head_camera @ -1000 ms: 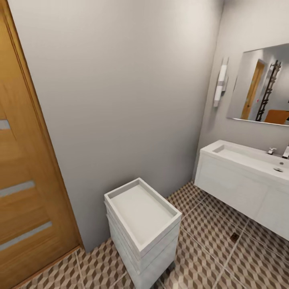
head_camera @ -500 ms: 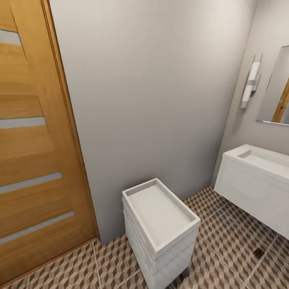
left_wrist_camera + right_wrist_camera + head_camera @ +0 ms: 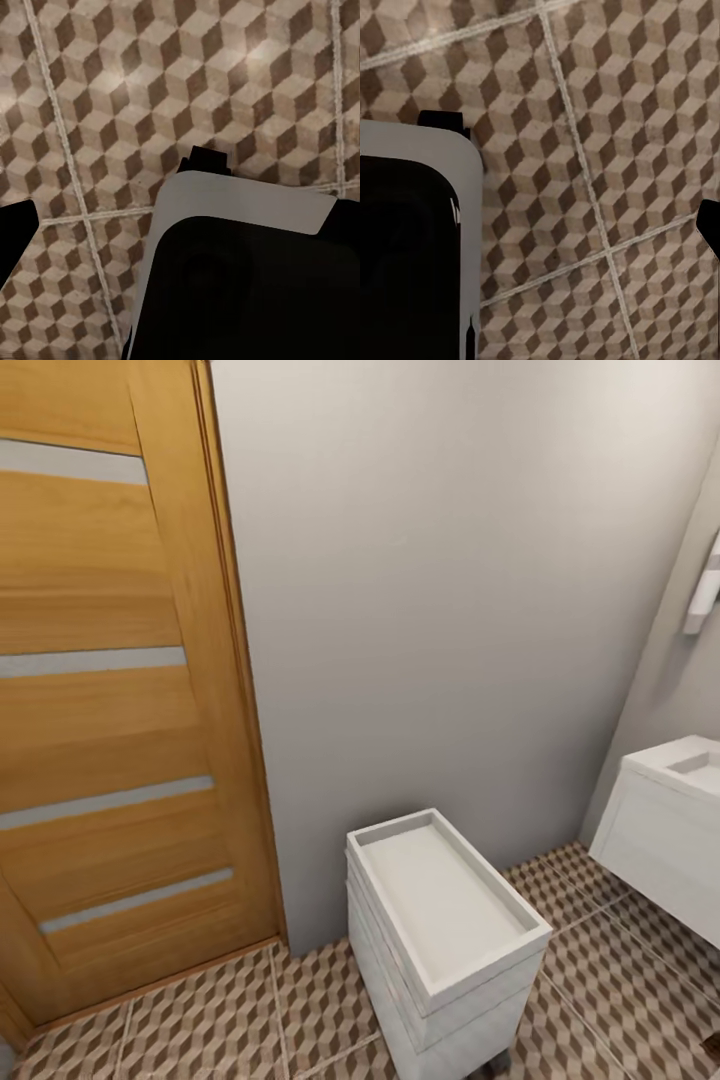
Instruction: Take the four mousetraps from the cabinet in the bathroom and place them on the bathroom floor. Make sure all four end up on the same floor surface, and ensure that at least two of them are either under or directly next to the same bathroom sink.
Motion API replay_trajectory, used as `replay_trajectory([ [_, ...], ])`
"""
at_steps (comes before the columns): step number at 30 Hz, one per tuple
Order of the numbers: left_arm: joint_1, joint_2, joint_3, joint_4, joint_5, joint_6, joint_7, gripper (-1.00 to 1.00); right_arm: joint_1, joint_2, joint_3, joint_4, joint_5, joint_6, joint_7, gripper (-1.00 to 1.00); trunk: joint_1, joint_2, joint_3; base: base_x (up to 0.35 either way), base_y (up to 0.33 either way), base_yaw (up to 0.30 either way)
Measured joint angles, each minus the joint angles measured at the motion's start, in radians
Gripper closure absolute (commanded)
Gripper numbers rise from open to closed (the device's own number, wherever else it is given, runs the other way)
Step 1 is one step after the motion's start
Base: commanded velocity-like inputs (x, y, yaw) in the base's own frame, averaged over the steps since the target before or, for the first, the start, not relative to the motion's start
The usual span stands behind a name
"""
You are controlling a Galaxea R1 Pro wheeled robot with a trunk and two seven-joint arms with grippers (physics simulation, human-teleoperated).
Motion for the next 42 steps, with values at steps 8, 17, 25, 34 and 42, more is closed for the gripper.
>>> replay_trajectory([
  [8,0.0,0.0,-0.001,0.0,0.0,0.0,0.0,-1.0,0.0,0.019,0.001,0.0,0.013,-0.001,-0.001,-1.0,0.0,0.0,0.0,0.0,0.0,0.3],
  [17,0.0,0.0,0.0,0.0,0.0,0.0,0.0,-1.0,0.0,0.035,0.0,0.0,0.034,-0.001,-0.003,-1.0,0.0,0.0,0.0,0.0,0.0,0.3],
  [25,0.0,0.0,0.0,0.0,0.0,0.0,0.0,-1.0,0.0,0.041,-0.003,-0.001,0.035,-0.001,-0.003,-1.0,0.0,0.0,0.0,0.0,0.0,0.3],
  [34,0.0,0.0,-0.001,0.0,0.0,0.0,0.0,-1.0,0.0,0.044,-0.004,0.0,0.036,-0.001,-0.003,-1.0,0.0,0.0,0.0,0.0,0.0,0.3],
  [42,0.0,0.0,-0.001,0.0,0.0,0.0,0.0,-1.0,0.0,0.044,-0.005,0.0,0.034,-0.002,-0.003,-1.0,0.0,0.0,0.0,0.0,0.0,0.3],
])
